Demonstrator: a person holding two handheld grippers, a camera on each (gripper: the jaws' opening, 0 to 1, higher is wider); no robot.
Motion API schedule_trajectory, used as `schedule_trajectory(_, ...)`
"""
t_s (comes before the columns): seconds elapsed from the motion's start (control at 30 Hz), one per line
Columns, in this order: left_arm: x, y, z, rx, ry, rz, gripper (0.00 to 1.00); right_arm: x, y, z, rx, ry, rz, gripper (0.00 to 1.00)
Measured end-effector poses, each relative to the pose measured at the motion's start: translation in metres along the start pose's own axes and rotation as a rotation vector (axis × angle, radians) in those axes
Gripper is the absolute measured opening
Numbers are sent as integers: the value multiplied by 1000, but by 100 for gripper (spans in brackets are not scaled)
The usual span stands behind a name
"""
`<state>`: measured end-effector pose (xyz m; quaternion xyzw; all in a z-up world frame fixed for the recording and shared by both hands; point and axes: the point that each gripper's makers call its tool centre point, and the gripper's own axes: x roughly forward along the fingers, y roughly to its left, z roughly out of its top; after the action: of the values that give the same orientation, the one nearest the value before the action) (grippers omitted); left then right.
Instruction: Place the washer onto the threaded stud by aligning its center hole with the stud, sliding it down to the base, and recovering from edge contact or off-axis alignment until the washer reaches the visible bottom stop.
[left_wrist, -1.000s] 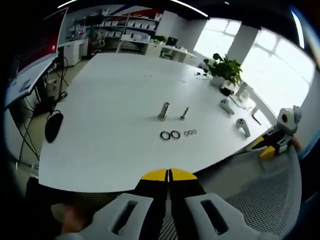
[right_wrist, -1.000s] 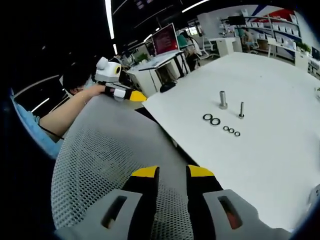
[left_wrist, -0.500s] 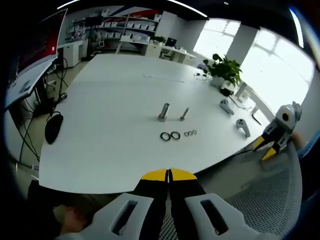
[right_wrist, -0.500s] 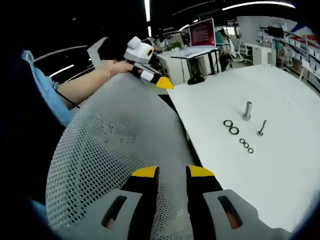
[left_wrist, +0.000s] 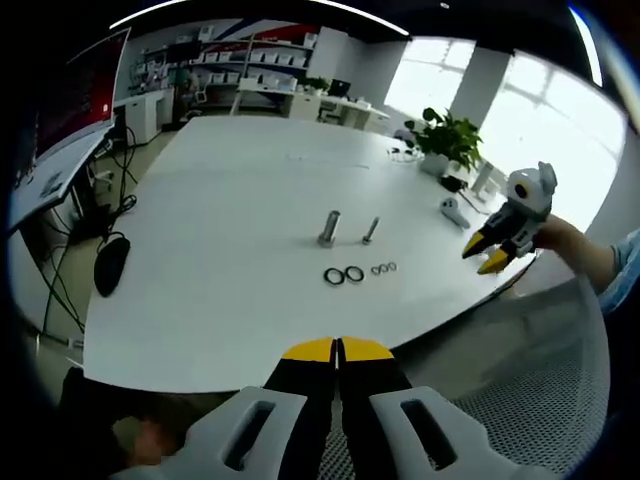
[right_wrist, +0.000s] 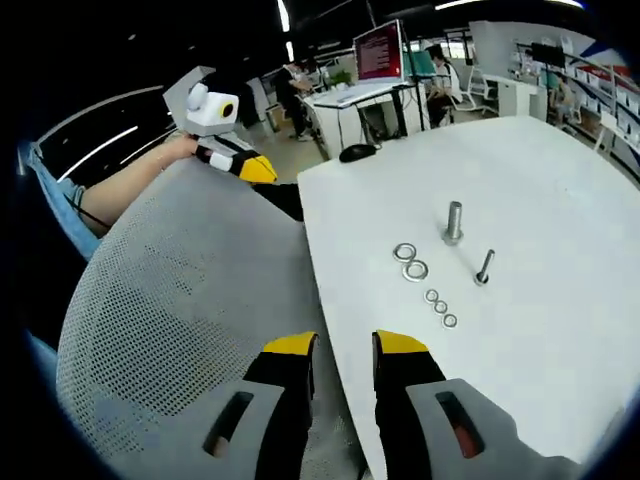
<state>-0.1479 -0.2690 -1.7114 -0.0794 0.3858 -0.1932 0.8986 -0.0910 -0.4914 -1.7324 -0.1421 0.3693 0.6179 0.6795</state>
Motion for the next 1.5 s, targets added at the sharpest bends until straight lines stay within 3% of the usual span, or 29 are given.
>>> schedule_trajectory(0.1,2,0,-3,-29,23,-5,0,8,-20,4,-87,14,-55,24)
schedule_trajectory(0.23,2,-2,-4,-74,32,-25,0,25,-34,-6,-176,107,-68,24)
schedule_trajectory(0.43,2,-3,-4,-90,31,-35,0,49,-59,-27,-243,257,-86,24)
schedule_trajectory(0.5,2,-3,-3,-104,25,-38,0,55,-72,-31,-232,281,-119,23)
schedule_trajectory(0.8,3,-4,-11,-113,69,-35,0,75,-109,-38,-278,403,-121,20)
schedule_trajectory(1.1,3,-3,-13,-98,80,-36,0,87,-109,-51,-378,549,-69,20)
schedule_trajectory(1.17,3,-3,-12,-89,76,-38,0,90,-111,-46,-446,551,-79,20)
schedule_trajectory(1.23,4,-4,-11,-86,71,-42,0,90,-110,-48,-407,566,-86,20)
schedule_trajectory(1.5,4,-5,-11,-71,73,-51,0,89,-112,-48,-397,567,-93,18)
